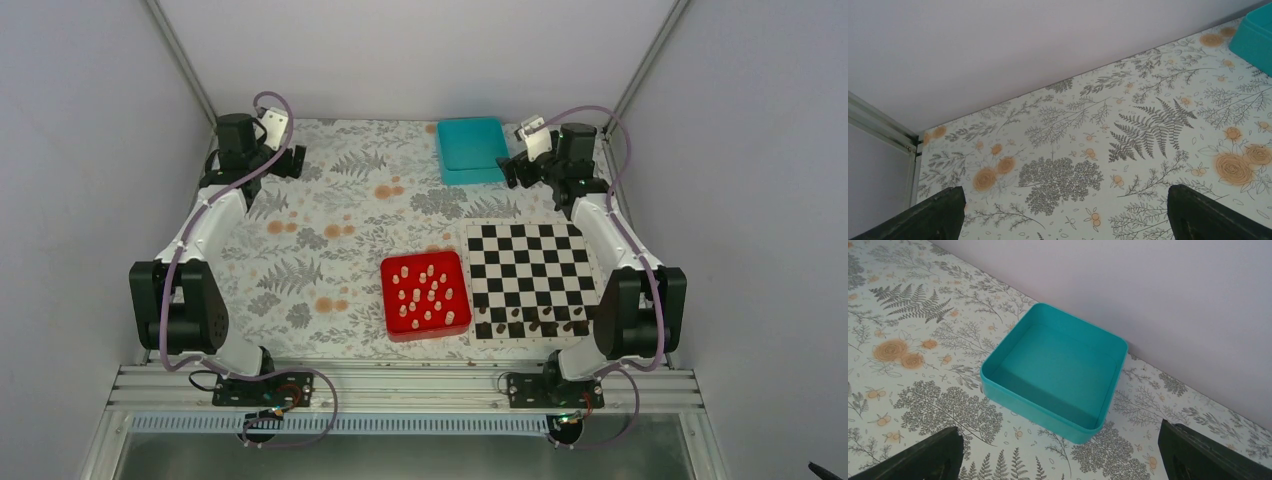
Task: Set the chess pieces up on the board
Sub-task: Pick up the chess piece from the storage box.
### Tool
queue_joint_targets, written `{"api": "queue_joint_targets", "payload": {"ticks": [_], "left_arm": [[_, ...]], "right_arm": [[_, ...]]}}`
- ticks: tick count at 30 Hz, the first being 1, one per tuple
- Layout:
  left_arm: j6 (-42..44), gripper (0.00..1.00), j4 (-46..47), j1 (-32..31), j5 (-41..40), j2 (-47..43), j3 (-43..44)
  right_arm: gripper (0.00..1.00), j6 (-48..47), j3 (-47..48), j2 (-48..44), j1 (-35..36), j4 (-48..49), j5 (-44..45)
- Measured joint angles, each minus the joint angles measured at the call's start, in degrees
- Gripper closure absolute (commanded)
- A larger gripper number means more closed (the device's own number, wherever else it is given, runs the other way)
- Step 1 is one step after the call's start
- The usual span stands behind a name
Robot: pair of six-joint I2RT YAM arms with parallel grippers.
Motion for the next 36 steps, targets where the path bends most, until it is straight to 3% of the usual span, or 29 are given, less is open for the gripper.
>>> {"api": "queue_joint_targets", "payload": {"ticks": [17,23,28,31,33,34,36], "left_arm": [[1.2,0.0,-1.1,0.0,0.9,-0.1,0.0],[2.4,0.0,-0.9,0.0,0.9,-0.3,0.0],[2.8,0.0,-0.9,0.0,0.9,-0.3,0.0],[3.0,0.0,-0.9,0.0,0.9,-0.4,-0.2],[3.3,0.0,-1.0,0.0,0.9,-0.6,-0.3],[3.3,0.0,-1.0,0.0,0.9,-0.7,-0.3],[3.5,0.0,-0.9,0.0,0.9,-0.8,-0.4]], "right_arm": [[0.0,-1.1,1.6,2.8,0.3,-1.8,2.6],[0.15,-4.2,7.2,4.4,2.6,-8.4,2.1],[0.29,-8.0,15.9,8.2,12.6,-16.5,1.8],[0.43,-9.9,17.1,10.5,20.1,-20.3,1.7],[0.66,-10.9,17.1,12.2,24.5,-23.5,1.6],[0.73,-11.2,17.1,13.2,26.9,-25.4,1.7],[0.76,-12.0,17.1,14.7,29.9,-28.5,1.6]]}}
